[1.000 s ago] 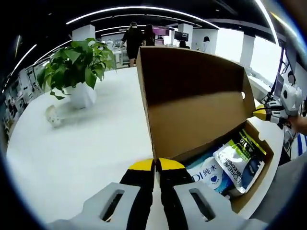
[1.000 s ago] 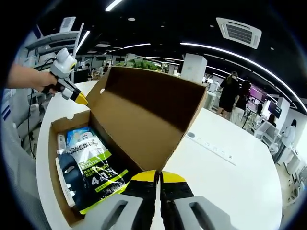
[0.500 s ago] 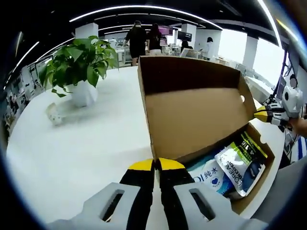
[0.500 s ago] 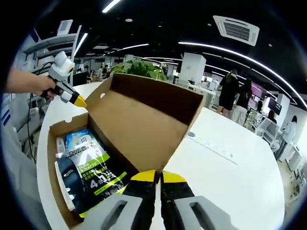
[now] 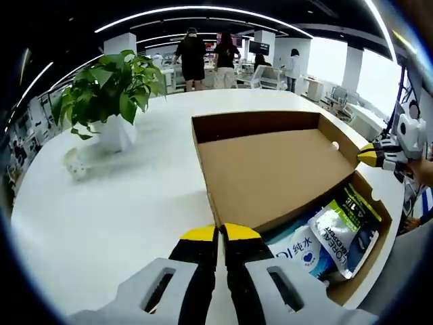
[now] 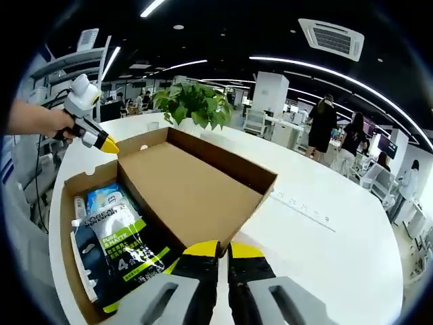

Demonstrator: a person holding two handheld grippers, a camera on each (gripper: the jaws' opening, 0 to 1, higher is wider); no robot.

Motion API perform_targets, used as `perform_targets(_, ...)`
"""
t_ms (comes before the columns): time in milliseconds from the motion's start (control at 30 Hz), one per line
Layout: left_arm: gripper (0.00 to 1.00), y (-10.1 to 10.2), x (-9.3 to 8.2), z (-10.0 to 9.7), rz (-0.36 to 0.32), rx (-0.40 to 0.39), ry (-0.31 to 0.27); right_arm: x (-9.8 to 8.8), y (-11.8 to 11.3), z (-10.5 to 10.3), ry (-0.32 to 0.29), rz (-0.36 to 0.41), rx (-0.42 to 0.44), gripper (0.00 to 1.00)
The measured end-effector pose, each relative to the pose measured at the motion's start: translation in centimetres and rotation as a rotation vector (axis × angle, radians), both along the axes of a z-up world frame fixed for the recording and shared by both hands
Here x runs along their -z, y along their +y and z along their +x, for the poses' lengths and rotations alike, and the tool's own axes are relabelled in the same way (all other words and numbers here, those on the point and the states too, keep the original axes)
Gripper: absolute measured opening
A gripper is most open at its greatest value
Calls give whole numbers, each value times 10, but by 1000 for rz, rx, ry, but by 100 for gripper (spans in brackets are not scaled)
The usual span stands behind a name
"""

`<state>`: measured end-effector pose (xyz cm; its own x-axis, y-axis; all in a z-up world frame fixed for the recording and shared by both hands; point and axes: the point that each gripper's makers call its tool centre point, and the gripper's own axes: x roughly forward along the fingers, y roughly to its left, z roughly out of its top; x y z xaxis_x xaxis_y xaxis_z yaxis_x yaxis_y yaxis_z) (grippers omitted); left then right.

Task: Operate the shoe box by opening the lid, removing the specified soft item, and placing it in the target area until the item is outside and the box remains undamaged.

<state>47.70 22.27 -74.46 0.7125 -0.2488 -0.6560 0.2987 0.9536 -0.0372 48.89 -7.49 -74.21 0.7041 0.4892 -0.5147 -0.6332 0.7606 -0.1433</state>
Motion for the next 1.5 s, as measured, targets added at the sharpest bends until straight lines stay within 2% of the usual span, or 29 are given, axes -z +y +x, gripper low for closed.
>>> perform_targets(900,1,-2,5,2,14,-12,13,7,-1,9,80,88,68,1)
perform_targets(1167,2,-1,3,-5,47,6,-1,5,-3,1,102,110,79,2)
perform_targets(1500,9,-15,-6,-21,54,60,-17,-2,-5,-20,97,135,63,8)
